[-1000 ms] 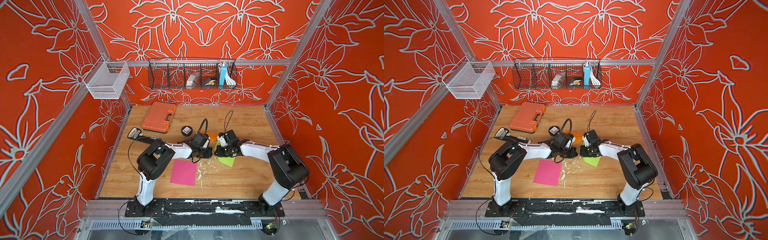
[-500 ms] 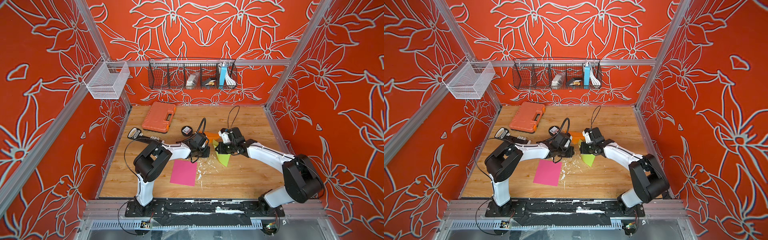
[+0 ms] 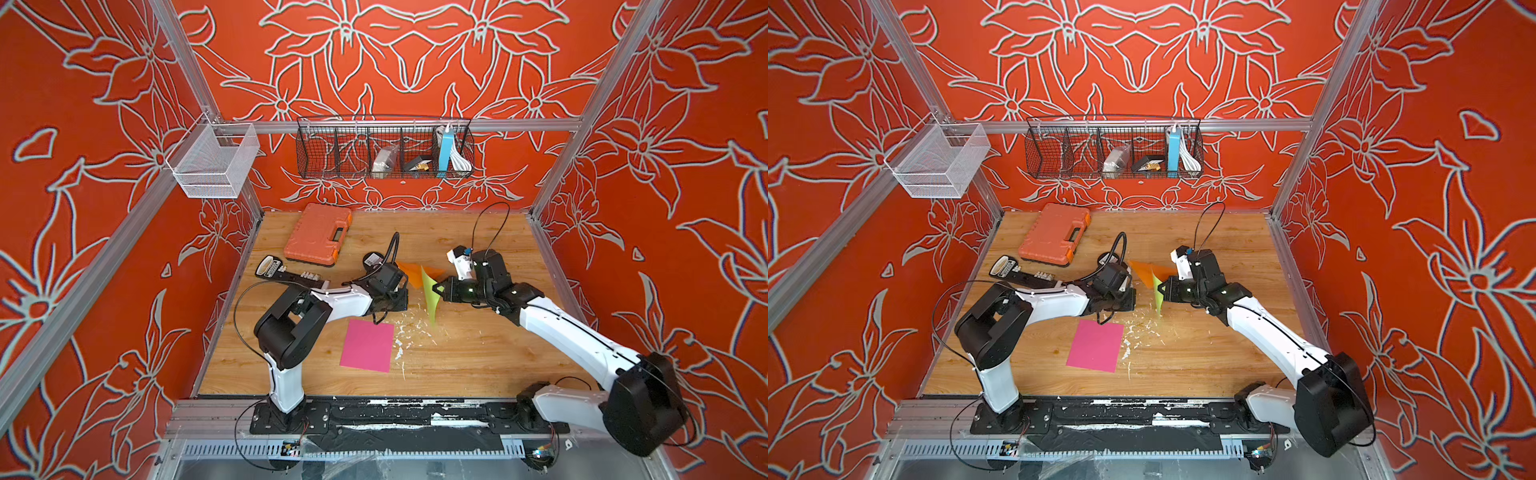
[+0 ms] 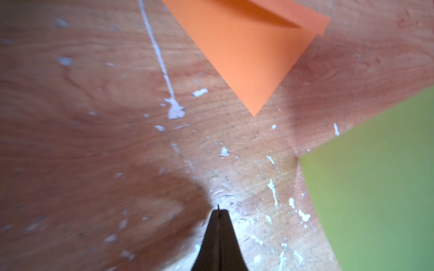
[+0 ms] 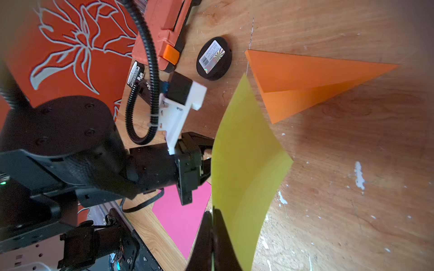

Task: Fold the square paper diagonally
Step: Fold the paper at the center of the board.

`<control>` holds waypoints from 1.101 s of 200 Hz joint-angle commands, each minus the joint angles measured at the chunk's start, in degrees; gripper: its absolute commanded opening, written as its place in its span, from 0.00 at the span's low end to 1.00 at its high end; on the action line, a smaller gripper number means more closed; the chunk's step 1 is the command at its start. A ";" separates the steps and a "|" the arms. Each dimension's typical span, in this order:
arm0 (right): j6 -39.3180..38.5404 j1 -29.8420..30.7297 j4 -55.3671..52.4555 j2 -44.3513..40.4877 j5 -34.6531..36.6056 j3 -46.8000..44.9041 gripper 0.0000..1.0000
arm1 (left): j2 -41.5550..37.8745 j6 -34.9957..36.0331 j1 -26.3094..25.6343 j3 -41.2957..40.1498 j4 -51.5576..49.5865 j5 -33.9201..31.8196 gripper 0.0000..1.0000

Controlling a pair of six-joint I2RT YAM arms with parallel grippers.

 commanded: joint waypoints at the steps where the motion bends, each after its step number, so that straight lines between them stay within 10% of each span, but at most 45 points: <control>1: 0.36 -0.09 -7.18 0.09 6.50 -0.11 0.00 | -2.82 0.35 0.69 -0.79 -0.36 -1.47 0.02; 83: -3.86 -1.81 -11.87 5.17 24.06 -1.97 0.00 | -2.35 1.23 0.72 -1.61 3.68 5.22 0.02; 220: -6.11 -4.01 -12.51 9.66 25.17 -2.12 0.00 | 0.56 1.58 -2.23 -0.03 8.07 13.75 0.05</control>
